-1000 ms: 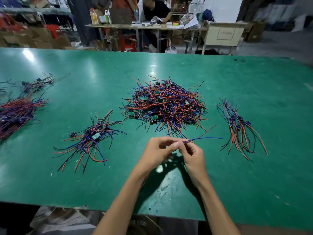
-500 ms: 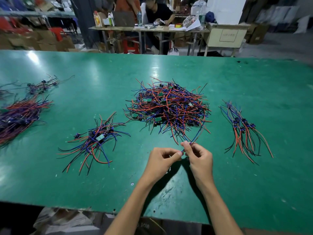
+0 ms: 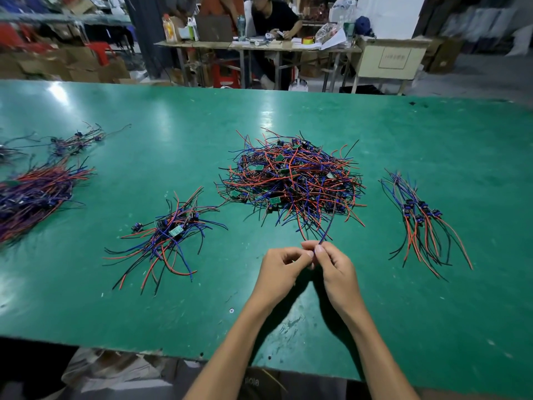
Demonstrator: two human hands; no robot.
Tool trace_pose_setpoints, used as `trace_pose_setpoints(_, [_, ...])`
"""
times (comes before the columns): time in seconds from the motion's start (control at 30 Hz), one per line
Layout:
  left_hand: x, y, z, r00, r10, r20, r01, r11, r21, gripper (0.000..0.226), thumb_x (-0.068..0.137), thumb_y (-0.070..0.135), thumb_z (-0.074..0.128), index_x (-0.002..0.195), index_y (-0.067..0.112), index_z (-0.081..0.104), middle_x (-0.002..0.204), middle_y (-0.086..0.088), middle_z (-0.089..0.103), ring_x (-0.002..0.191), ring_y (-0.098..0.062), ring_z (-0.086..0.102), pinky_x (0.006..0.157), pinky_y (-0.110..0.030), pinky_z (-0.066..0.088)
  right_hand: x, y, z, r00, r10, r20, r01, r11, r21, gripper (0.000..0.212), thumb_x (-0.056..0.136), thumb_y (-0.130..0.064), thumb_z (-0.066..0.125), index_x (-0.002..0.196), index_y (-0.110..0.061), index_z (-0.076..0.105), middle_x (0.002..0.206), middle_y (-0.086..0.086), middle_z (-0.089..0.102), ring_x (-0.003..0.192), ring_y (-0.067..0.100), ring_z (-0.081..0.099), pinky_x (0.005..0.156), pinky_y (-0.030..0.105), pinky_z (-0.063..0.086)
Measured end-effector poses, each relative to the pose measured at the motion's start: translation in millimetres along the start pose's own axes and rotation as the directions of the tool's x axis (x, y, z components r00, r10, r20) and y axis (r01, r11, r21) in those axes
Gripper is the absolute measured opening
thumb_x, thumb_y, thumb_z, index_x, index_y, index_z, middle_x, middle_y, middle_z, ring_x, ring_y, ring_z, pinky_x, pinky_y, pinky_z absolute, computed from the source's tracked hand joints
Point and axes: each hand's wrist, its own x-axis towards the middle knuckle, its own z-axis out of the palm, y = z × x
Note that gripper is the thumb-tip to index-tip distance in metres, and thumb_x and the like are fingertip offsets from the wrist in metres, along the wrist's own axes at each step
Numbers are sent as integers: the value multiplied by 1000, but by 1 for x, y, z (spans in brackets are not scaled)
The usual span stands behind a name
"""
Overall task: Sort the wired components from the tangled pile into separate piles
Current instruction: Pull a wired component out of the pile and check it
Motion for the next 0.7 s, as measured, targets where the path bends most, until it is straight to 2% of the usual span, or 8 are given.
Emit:
trace_pose_setpoints(0.07, [0,0,0,1000,-2,0,2,1000,-5,22,93,19,67,76,10,76,67,2,69,55,-8,47,52,-23,35,0,1,0,1000,9,-13,-9,1000,24,26,104,-14,50,99,-23,74,98,-8,76,90,8,68,81,22,51])
trace_pose_setpoints(0.2, [-1,-2,5,999,33,-36,-31,998,52,17,92,17,70,78,14,78,71,1,74,62,-8,56,57,-26,41,2,2,1,997,43,-65,-38,996,81,25,102,-16,49,96,-19,73,92,-6,74,80,8,65,76,25,51])
trace_pose_setpoints(0.27, [-2,-4,6,997,67,-32,-63,992,112,15,91,18,69,78,19,78,72,2,74,62,-8,57,59,-28,44,3,3,1,993,57,-103,-46,993,106,28,103,-15,48,93,-19,73,87,-5,73,71,7,62,69,22,51])
trace_pose_setpoints(0.37, [-3,-5,7,995,94,-24,-90,985,146,14,90,17,68,79,16,77,70,4,72,61,-8,55,59,-27,43,7,-1,0,979,99,-180,-66,982,180,32,102,-12,46,86,-18,73,72,-4,68,57,8,55,53,19,47])
trace_pose_setpoints(0.5, [-4,-5,8,996,87,-21,-82,982,171,14,90,16,69,76,16,74,60,8,65,54,-6,49,54,-22,39,25,-17,-4,927,272,-259,-189,934,304,31,101,-9,42,87,-17,69,90,0,68,65,15,52,42,25,49])
trace_pose_setpoints(0.6, [-6,-6,8,995,99,14,-99,972,214,17,89,17,69,72,19,71,55,16,62,50,0,47,51,-13,37,39,-29,-17,861,437,-262,-301,851,430,26,102,-11,42,91,-16,64,94,1,67,72,16,58,50,32,53])
trace_pose_setpoints(0.7, [-6,-6,7,995,98,18,-99,962,253,16,88,22,69,74,17,73,55,17,62,50,0,47,51,-13,36,44,-34,-21,826,522,-215,-360,780,512,21,103,-11,43,94,-13,62,93,3,67,76,20,63,62,38,53])
